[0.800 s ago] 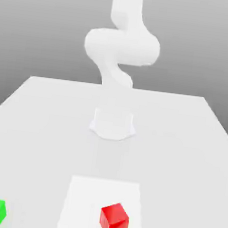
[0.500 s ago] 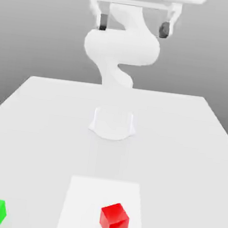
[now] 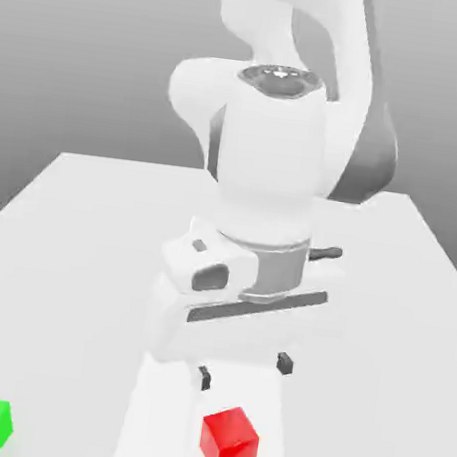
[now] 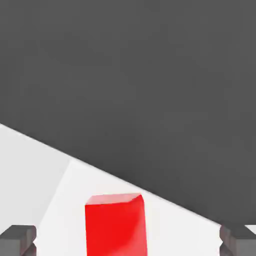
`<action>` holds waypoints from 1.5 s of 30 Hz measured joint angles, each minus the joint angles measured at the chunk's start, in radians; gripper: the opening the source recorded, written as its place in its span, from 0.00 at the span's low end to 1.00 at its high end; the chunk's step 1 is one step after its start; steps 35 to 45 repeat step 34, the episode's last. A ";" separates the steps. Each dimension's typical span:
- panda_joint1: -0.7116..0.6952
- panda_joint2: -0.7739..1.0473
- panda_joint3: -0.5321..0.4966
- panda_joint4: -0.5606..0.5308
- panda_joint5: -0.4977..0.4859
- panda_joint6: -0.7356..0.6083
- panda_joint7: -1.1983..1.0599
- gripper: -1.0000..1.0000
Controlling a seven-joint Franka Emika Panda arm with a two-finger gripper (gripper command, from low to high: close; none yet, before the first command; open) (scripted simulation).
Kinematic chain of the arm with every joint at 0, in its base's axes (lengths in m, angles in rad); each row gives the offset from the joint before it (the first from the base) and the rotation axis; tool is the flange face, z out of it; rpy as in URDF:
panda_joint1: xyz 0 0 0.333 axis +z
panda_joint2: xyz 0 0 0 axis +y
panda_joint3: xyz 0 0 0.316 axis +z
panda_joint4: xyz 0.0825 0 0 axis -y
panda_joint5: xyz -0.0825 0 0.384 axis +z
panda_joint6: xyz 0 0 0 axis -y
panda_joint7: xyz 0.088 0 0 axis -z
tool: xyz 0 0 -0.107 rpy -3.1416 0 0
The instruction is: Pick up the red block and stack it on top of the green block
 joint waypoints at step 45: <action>-0.329 0.251 -0.212 0.261 0.199 -0.058 0.097 1.00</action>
